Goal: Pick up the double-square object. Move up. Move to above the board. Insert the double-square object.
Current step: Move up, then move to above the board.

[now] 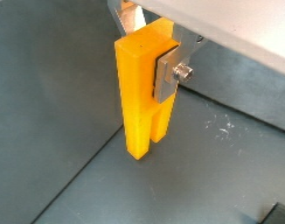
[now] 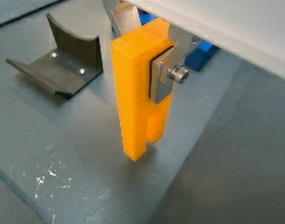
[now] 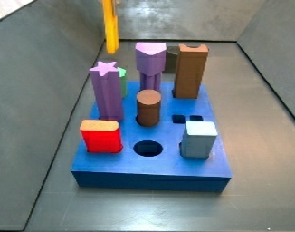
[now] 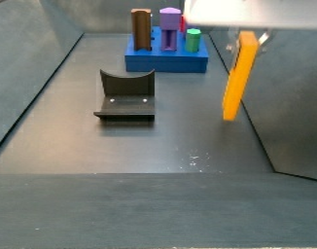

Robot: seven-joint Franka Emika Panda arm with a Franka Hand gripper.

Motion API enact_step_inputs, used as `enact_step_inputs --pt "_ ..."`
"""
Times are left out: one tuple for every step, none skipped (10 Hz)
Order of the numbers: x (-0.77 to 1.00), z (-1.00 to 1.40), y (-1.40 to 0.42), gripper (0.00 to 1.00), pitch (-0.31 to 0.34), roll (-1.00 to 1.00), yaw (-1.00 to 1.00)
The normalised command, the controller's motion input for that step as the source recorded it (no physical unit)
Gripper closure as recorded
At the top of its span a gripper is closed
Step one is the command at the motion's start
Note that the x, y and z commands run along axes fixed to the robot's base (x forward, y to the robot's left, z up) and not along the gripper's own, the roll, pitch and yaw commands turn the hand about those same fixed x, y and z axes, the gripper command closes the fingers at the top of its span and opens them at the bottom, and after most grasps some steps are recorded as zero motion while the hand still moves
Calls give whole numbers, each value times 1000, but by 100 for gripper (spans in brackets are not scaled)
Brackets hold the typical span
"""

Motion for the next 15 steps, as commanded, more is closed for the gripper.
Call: enact_step_inputs --pt "-27 386 10 100 80 60 2" --pt "-19 297 10 100 83 69 3" --pt "142 939 -130 100 124 -53 -340" --pt "149 875 -130 100 119 -56 -333" --pt "101 713 -75 100 127 -58 -251" --pt "40 514 -22 100 103 -46 -154" --pt "13 364 -14 100 76 -30 -102" --pt "3 217 -8 100 60 -13 -72" --pt "266 346 -1000 100 34 241 799" --pt "268 337 -1000 100 43 259 756" --pt "266 345 -1000 100 59 226 553" --pt "269 349 -1000 100 44 138 344" --pt "269 348 -1000 100 34 90 202" --pt "271 352 -1000 100 36 42 95" --pt "276 354 -1000 100 53 15 44"
